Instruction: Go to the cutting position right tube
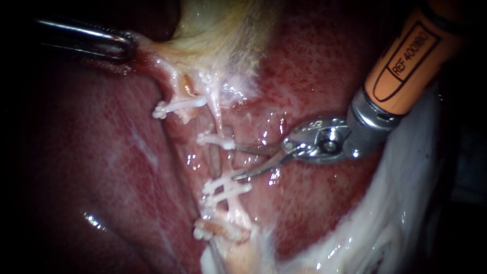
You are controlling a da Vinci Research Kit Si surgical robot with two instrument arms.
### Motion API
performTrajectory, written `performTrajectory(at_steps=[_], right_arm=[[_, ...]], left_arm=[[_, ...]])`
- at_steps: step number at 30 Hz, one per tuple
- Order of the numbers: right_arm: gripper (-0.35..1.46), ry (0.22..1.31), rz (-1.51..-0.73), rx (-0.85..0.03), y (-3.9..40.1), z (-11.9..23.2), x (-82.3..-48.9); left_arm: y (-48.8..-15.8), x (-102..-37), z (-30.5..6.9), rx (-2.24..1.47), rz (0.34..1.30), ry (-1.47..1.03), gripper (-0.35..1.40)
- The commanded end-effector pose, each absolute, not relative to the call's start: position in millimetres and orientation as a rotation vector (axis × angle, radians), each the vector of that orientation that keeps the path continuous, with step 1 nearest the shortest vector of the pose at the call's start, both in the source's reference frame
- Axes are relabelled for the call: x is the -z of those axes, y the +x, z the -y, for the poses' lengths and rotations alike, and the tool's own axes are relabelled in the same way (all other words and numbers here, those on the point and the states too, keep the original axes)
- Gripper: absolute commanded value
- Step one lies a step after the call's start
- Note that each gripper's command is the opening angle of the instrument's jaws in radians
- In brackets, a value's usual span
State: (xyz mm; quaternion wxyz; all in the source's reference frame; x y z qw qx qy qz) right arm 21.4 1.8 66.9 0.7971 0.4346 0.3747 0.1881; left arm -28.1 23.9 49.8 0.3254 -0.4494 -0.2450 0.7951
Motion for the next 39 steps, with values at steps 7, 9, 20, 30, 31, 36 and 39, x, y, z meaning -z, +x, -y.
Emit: performTrajectory(at_steps=[7,9,20,30,31,36,39], right_arm=[[1.27,1.015,-0.839,-0.4,23.5,-0.8,-68.1],[1.27,1.045,-0.872,-0.381,23.9,-0.6,-68.2],[1.15,1.173,-1.068,-0.327,25.6,-0.8,-68.3],[1.01,1.207,-1.138,-0.361,27.7,-1.0,-68.1],[1.01,1.206,-1.134,-0.378,27.9,-1.0,-68.1],[1.1,1.182,-1.143,-0.408,29.8,-1.2,-68.1],[1.11,1.176,-1.148,-0.417,30.5,-1.3,-68.1]], left_arm=[[-28.1,-49.8,-23.9,-2.084,0.642,-1.178,-0.35],[-28.1,-49.8,-23.9,-2.084,0.642,-1.178,-0.35],[-28.1,-49.7,-23.9,-2.084,0.642,-1.178,-0.35],[-28.2,-49.8,-23.9,-2.084,0.642,-1.178,-0.35],[-28.2,-49.8,-23.9,-2.084,0.642,-1.178,-0.35],[-28.3,-49.8,-23.9,-2.084,0.641,-1.178,-0.35],[-28.3,-49.8,-23.9,-2.084,0.641,-1.178,-0.35]])
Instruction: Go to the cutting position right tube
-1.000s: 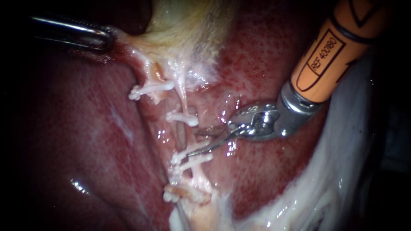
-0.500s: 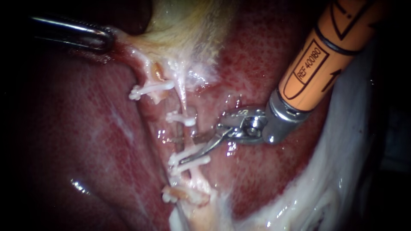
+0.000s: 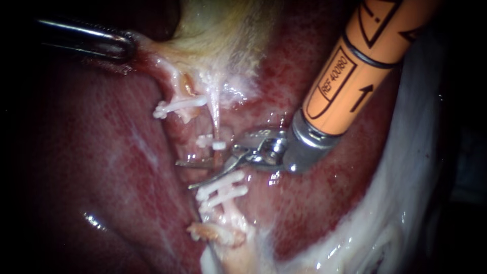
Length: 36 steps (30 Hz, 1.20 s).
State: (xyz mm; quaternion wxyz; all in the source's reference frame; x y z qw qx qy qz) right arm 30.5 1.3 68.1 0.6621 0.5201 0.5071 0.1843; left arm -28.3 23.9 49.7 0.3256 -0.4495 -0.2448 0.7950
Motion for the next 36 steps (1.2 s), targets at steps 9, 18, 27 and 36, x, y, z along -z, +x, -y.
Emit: performTrajectory(at_steps=[9,18,27,36], right_arm=[[1.18,1.175,-1.166,-0.429,31.3,-1.2,-67.8],[1.27,1.199,-1.195,-0.437,31.4,-0.8,-64.7],[1.27,1.221,-1.221,-0.444,31.2,-1.0,-62.4],[1.27,1.222,-1.224,-0.445,31.2,-1.0,-62.4]], left_arm=[[-28.3,-49.8,-23.9,-2.083,0.641,-1.178,-0.35],[-28.2,-49.7,-24.0,-2.084,0.642,-1.178,-0.35],[-28.2,-49.7,-24.0,-2.084,0.643,-1.178,-0.35],[-28.2,-49.7,-24.0,-2.084,0.643,-1.178,-0.35]])
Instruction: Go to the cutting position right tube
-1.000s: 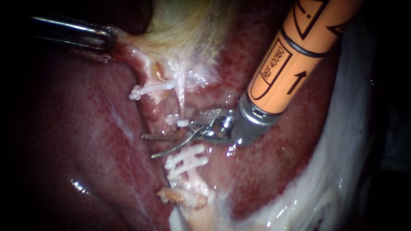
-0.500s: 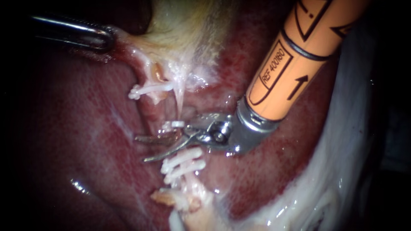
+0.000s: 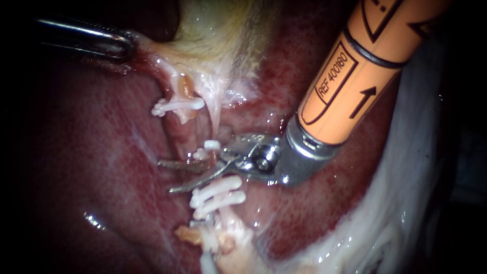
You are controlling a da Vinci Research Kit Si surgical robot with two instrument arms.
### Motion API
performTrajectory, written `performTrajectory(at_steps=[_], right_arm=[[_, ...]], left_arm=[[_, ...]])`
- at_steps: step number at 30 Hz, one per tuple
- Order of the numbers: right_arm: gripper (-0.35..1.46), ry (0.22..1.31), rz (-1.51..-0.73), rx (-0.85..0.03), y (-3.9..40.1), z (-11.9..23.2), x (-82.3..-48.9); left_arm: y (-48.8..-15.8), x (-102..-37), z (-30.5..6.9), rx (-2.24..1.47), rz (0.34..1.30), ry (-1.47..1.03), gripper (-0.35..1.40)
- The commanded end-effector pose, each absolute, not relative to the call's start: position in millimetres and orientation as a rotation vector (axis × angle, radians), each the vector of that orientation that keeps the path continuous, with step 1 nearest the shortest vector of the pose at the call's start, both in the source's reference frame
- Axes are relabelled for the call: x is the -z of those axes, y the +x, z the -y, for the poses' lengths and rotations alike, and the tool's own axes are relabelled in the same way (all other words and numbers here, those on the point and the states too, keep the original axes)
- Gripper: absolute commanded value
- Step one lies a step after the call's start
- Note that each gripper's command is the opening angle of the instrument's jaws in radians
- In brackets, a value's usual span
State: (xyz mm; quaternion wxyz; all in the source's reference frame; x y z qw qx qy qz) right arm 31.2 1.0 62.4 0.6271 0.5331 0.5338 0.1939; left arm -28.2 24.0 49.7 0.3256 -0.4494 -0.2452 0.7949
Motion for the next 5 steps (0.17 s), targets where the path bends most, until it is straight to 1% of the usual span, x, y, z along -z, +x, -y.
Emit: performTrajectory(at_steps=[1,5], right_arm=[[1.27,1.222,-1.224,-0.445,31.2,-1.0,-62.4],[1.27,1.222,-1.224,-0.444,31.1,-1.0,-62.4]], left_arm=[[-28.2,-49.7,-24.0,-2.084,0.643,-1.178,-0.35],[-28.2,-49.7,-24.0,-2.083,0.643,-1.178,-0.35]])
